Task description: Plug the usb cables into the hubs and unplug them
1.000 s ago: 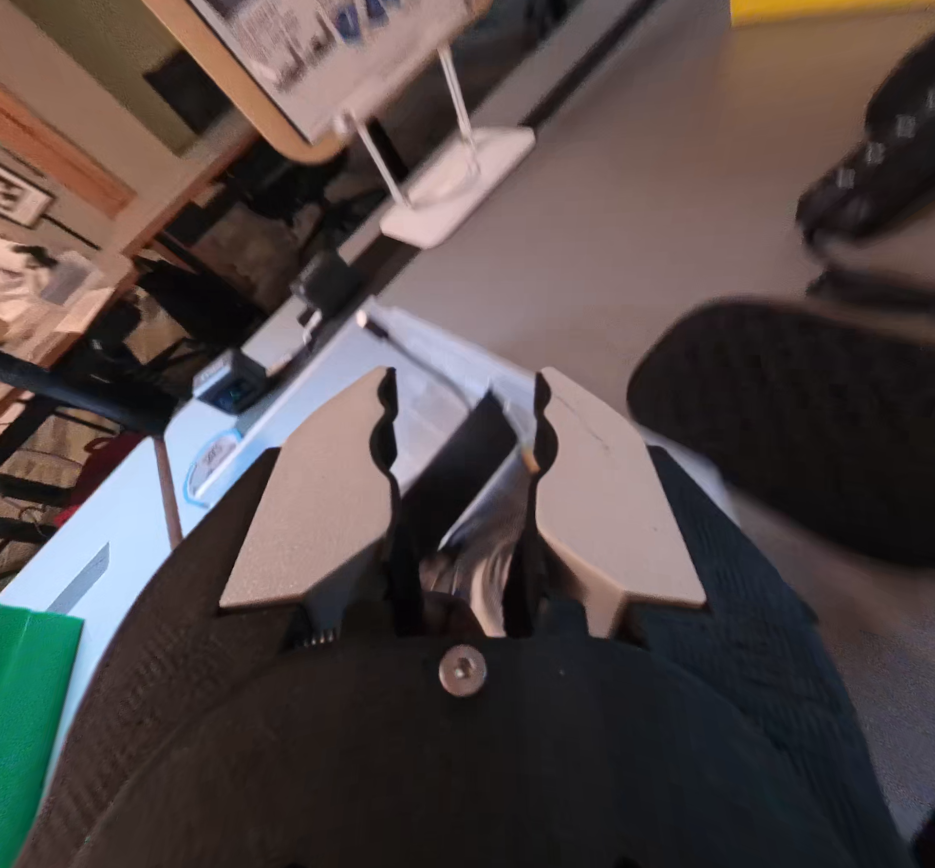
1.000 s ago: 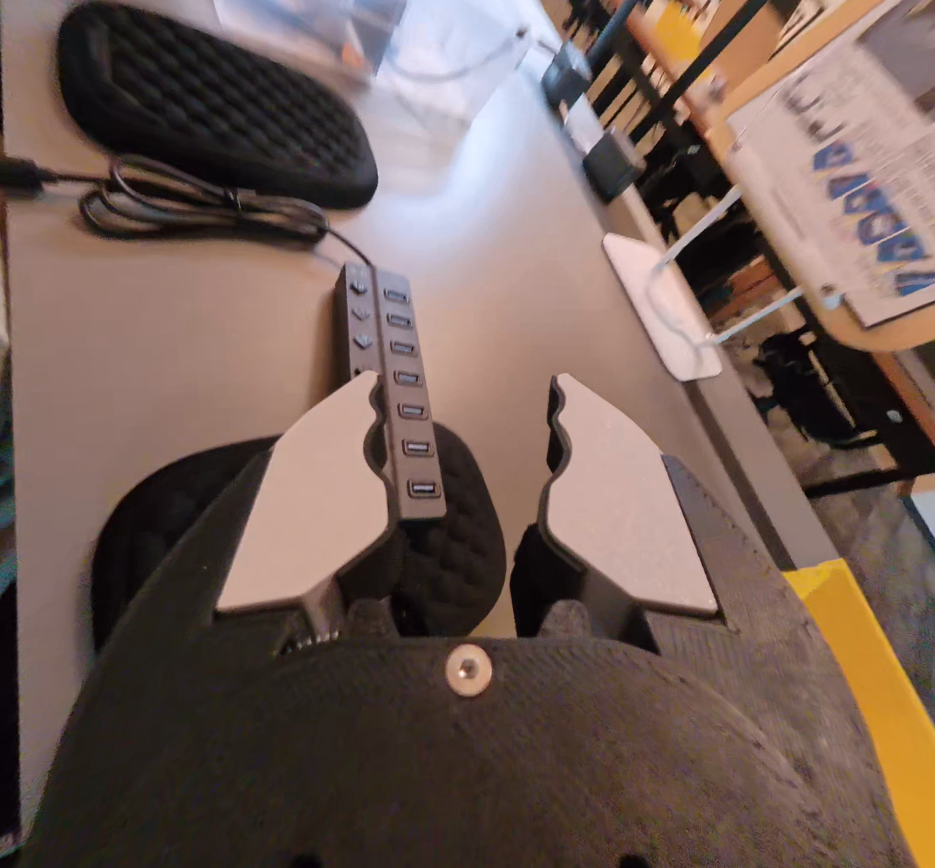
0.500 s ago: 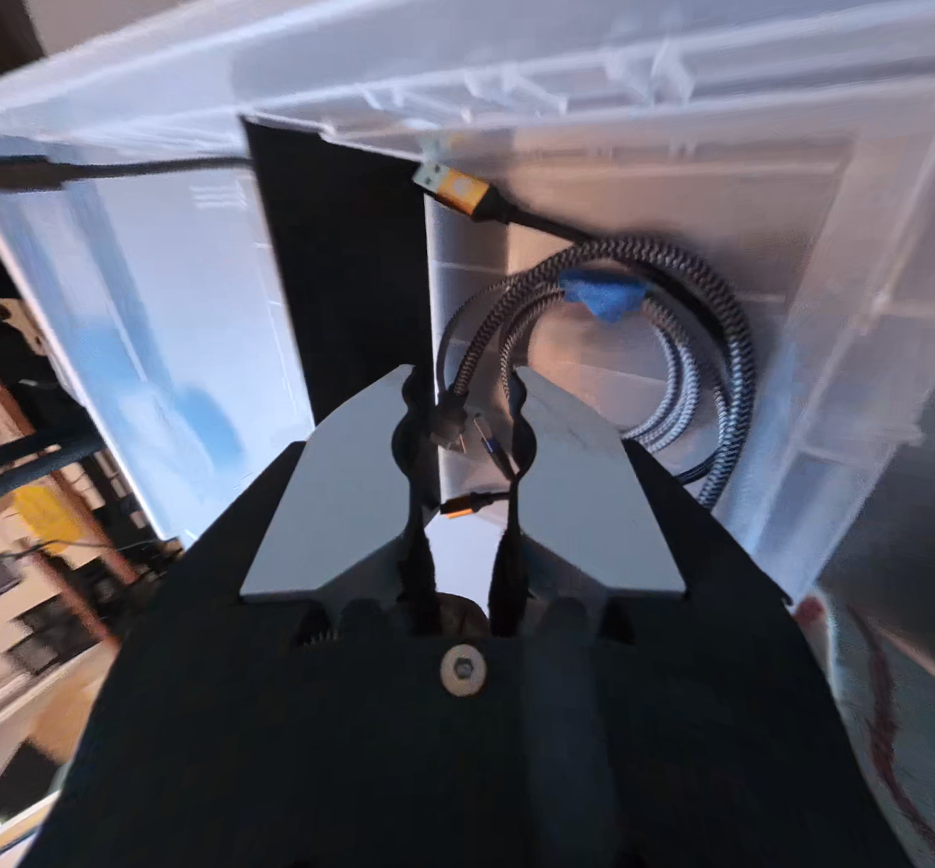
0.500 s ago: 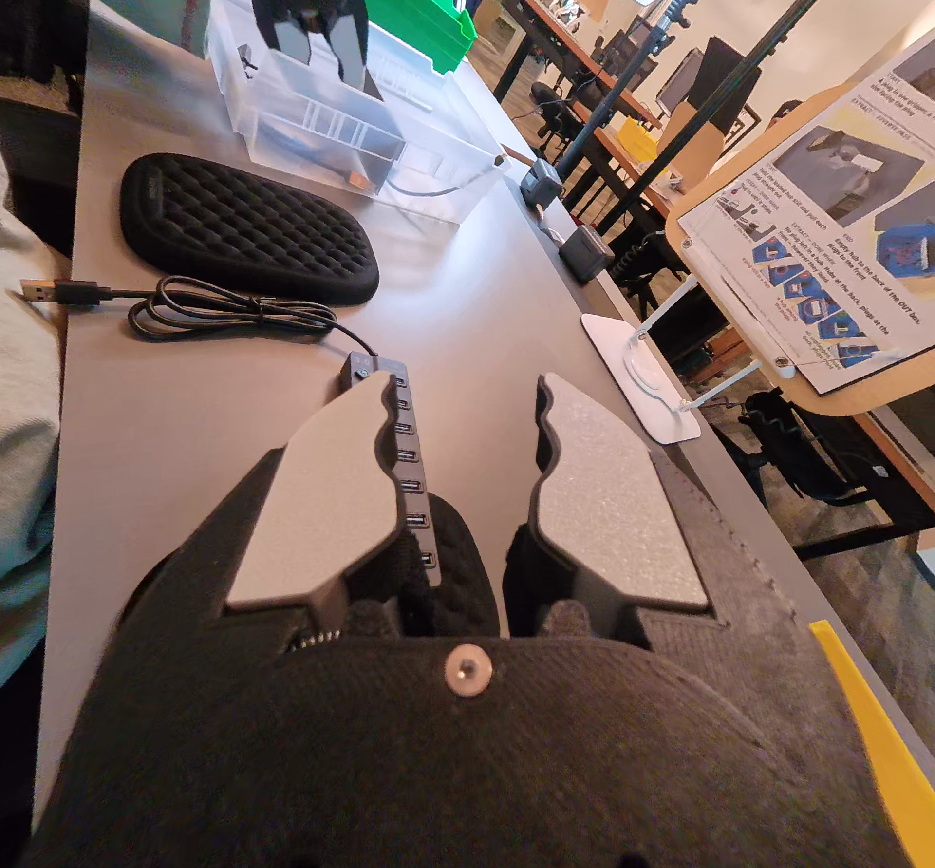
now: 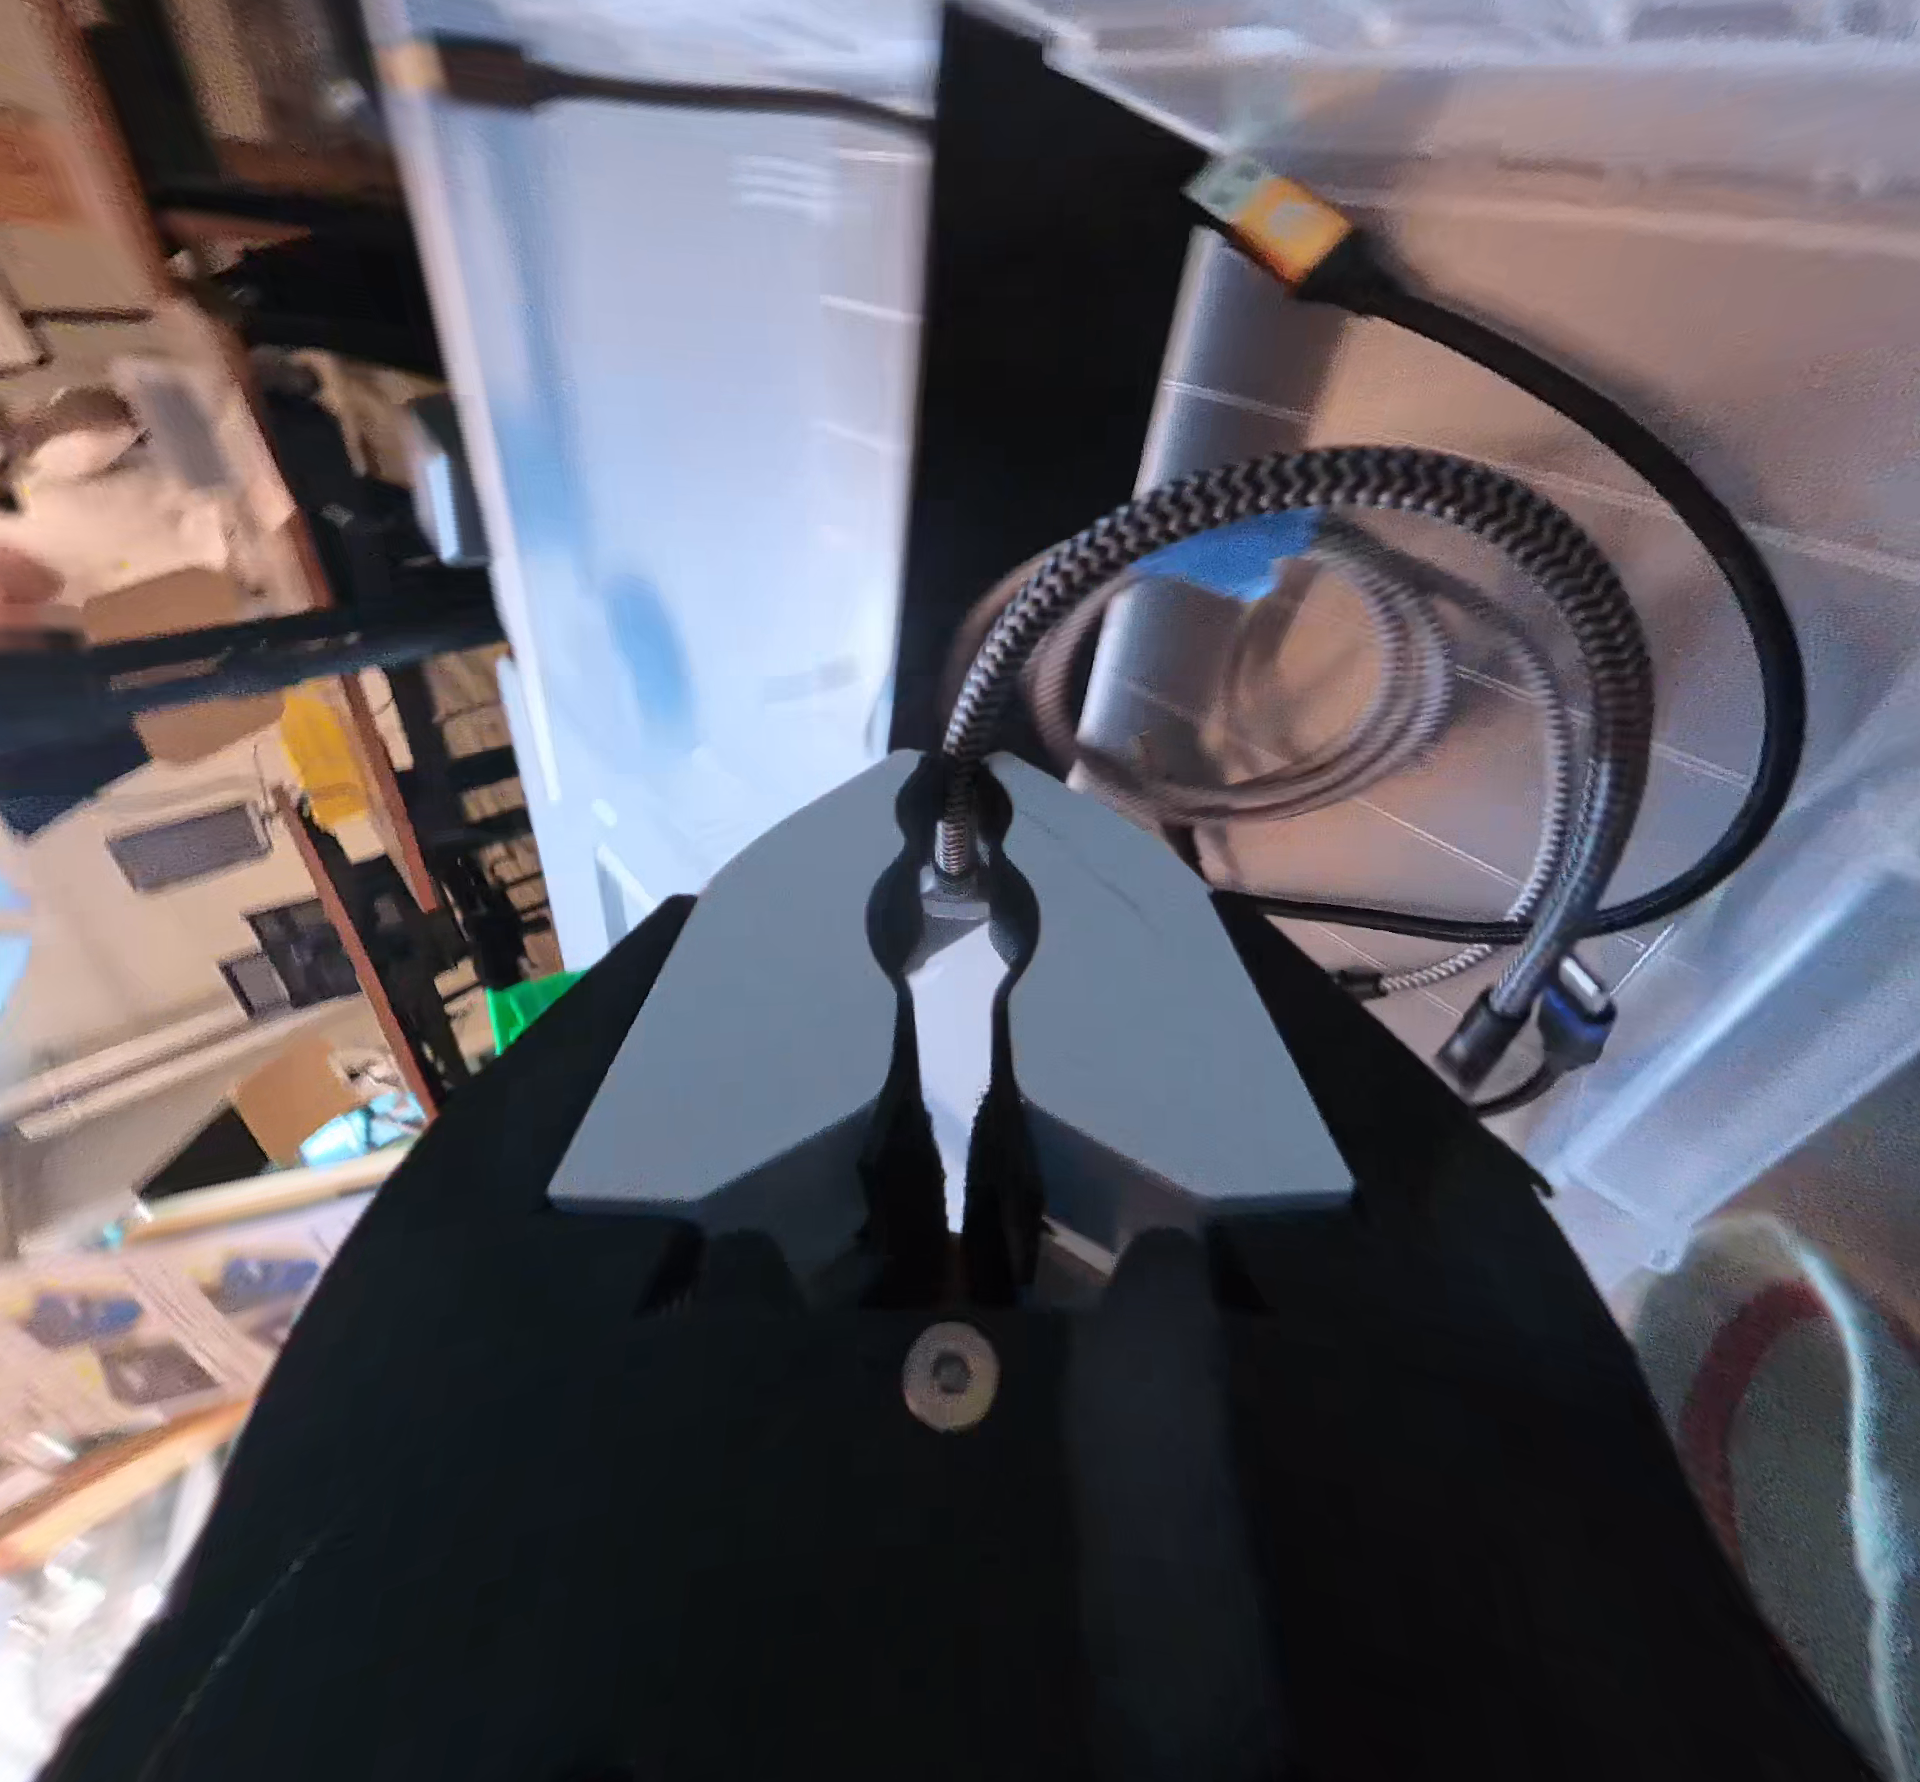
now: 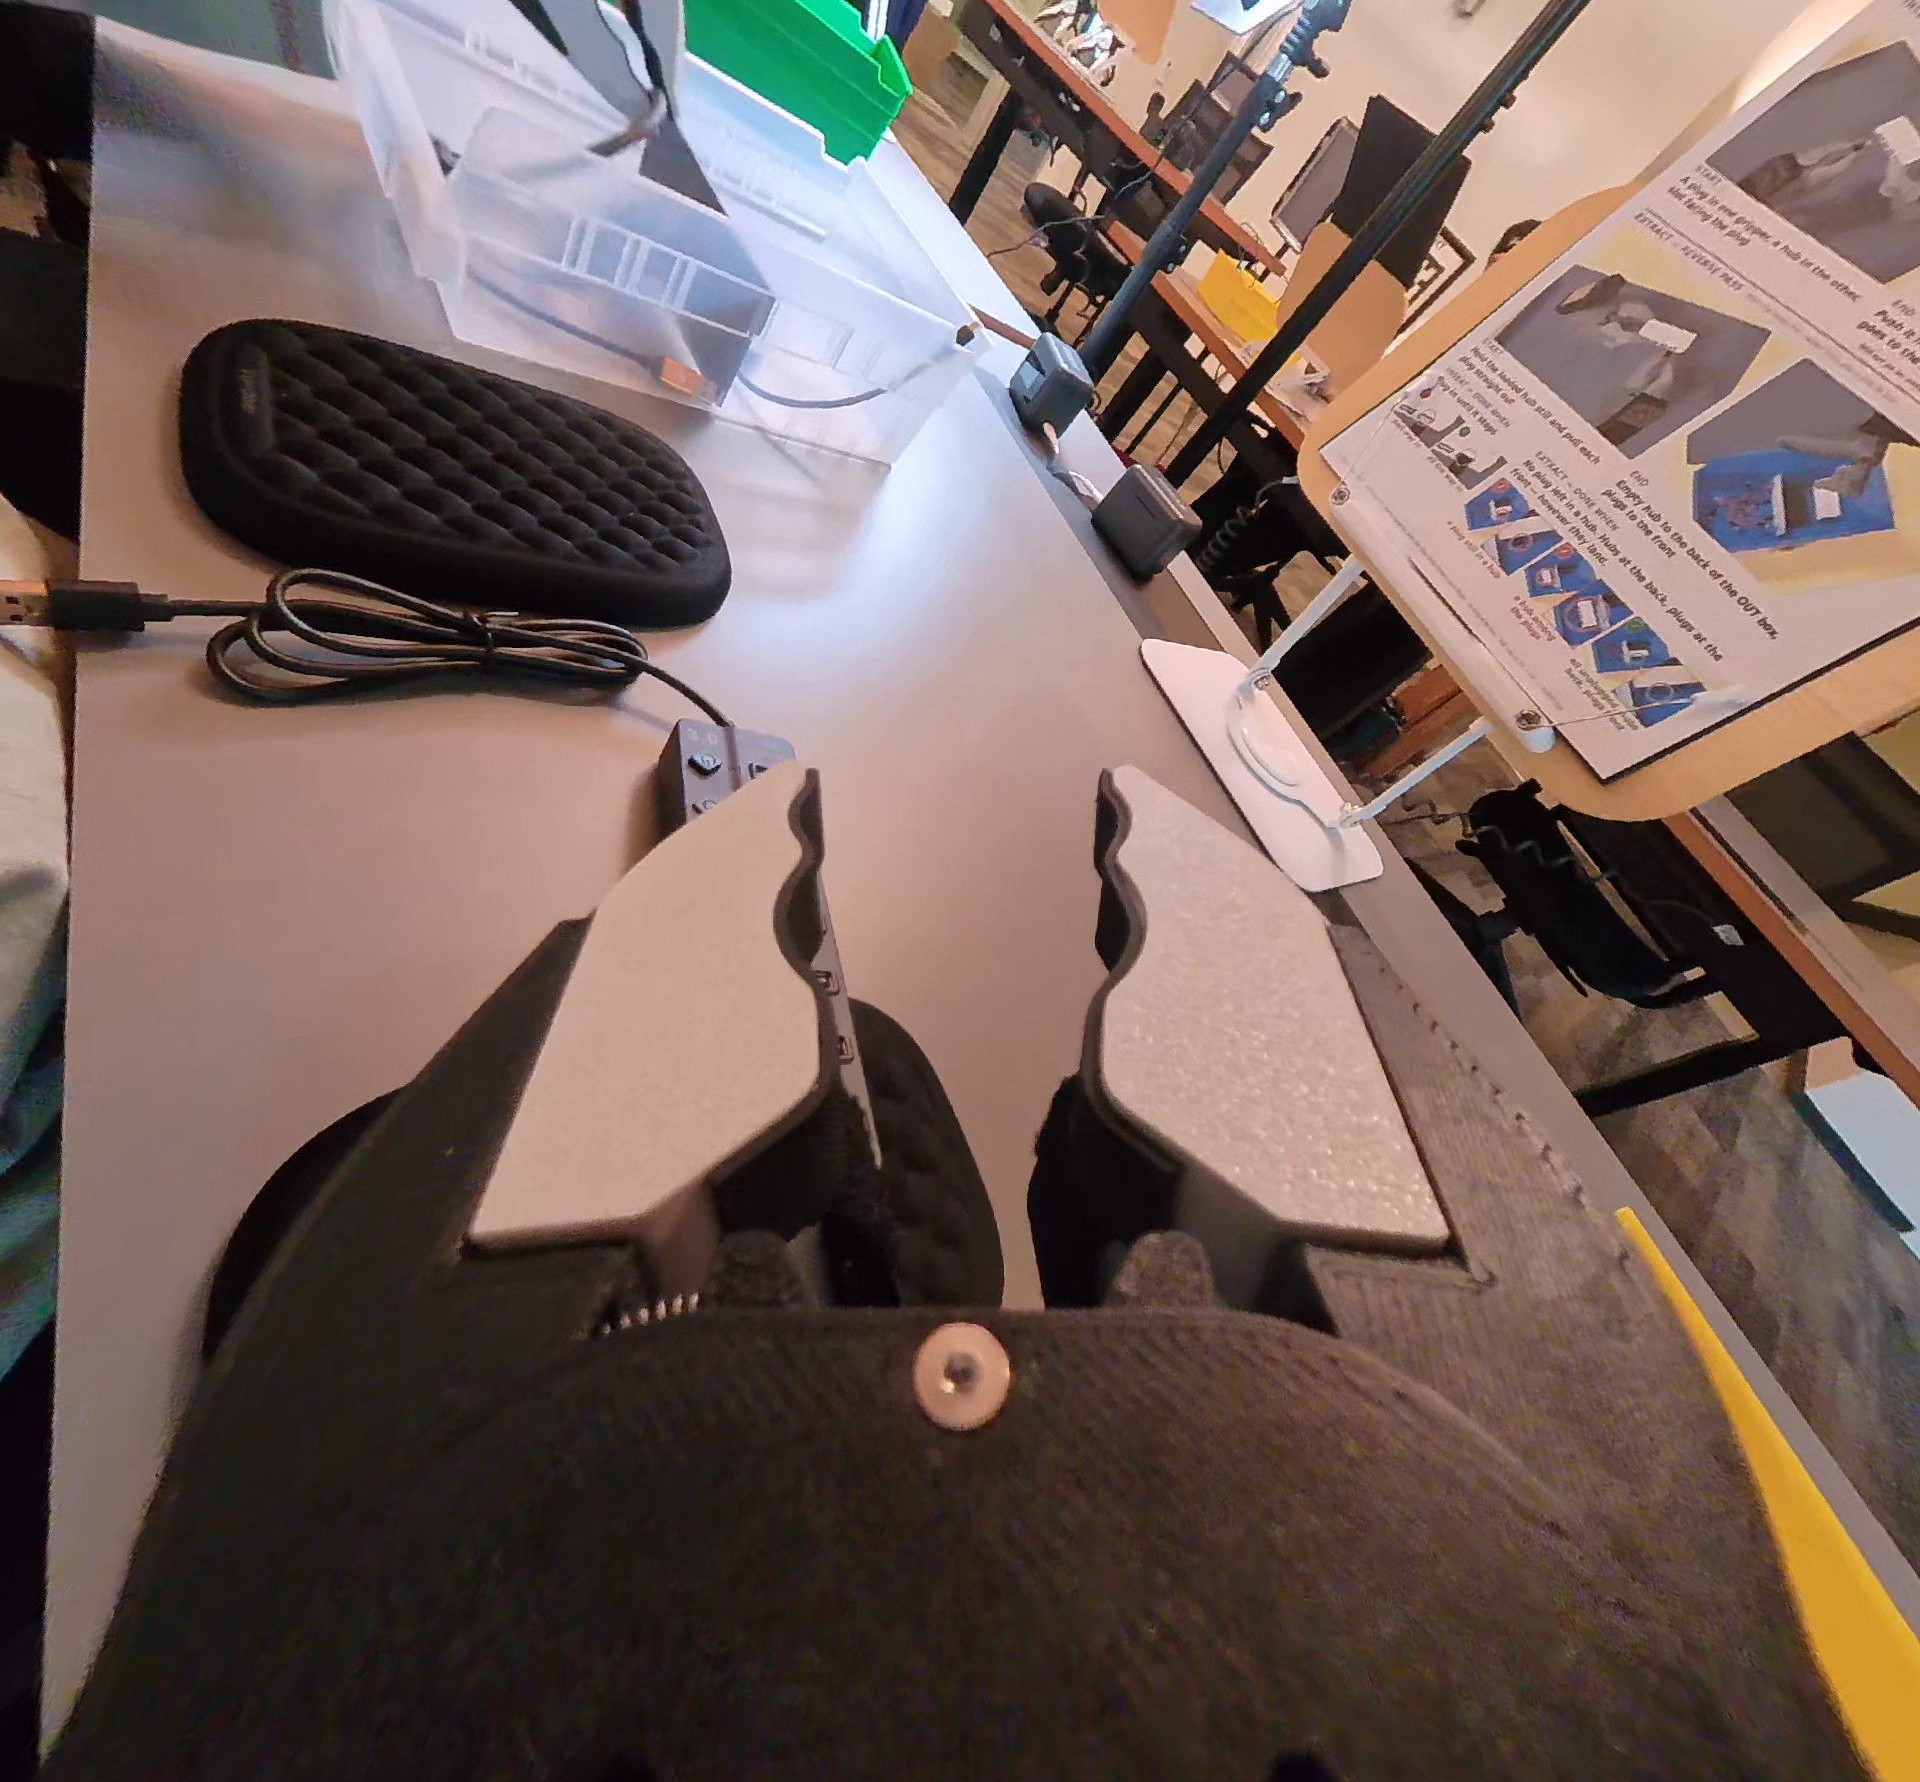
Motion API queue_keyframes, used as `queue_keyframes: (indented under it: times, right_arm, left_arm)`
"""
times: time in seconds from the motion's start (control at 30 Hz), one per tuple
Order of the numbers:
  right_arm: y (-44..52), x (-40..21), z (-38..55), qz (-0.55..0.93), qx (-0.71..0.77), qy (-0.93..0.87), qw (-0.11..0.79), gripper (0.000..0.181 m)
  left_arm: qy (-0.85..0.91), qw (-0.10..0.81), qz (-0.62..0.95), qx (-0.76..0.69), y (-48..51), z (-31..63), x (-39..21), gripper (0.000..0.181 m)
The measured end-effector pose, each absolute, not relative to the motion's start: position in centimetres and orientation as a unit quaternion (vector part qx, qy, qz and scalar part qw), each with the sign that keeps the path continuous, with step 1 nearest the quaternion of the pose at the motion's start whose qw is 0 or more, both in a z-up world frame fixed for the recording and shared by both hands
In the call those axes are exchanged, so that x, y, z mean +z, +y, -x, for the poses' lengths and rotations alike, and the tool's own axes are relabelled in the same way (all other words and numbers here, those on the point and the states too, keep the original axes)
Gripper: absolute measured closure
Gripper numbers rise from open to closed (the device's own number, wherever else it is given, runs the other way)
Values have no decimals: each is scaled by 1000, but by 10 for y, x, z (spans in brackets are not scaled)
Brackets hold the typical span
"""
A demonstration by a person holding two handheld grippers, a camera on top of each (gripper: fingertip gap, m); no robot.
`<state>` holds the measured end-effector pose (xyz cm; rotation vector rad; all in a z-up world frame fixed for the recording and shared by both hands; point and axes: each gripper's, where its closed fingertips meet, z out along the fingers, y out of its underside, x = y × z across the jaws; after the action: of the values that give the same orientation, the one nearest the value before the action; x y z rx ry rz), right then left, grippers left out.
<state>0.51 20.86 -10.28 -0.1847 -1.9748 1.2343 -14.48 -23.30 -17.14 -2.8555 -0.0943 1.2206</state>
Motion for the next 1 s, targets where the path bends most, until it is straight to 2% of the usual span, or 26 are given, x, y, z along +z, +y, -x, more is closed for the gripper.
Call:
queue_keyframes:
  times: [0.3, 0.5, 0.67, 0.77, 0.87, 1.0]
  right_arm:
    - [202, -106, -5, 70, 485, -779, 391, 131]
    - [178, -91, -7, 68, 549, -744, 374, 134]
    - [104, -64, -18, 35, 702, -646, 298, 121]
    - [63, -51, -14, 26, 759, -559, 334, 114]
    - [33, -49, -13, -6, 753, -527, 394, 120]
    - [20, -46, -2, 17, 750, -552, 364, 134]
  left_arm:
    - [-205, 208, 829, 477, -245, 131, -95, 175]
    - [-308, 420, 677, 520, -221, 122, -28, 175]
    - [-307, 616, 553, 469, -164, 104, 1, 175]
    - [-346, 690, 497, 397, -133, 101, -4, 175]
    - [-338, 754, 463, 321, -97, 96, -10, 175]
    - [-264, 845, 420, 201, -61, 73, 1, 175]
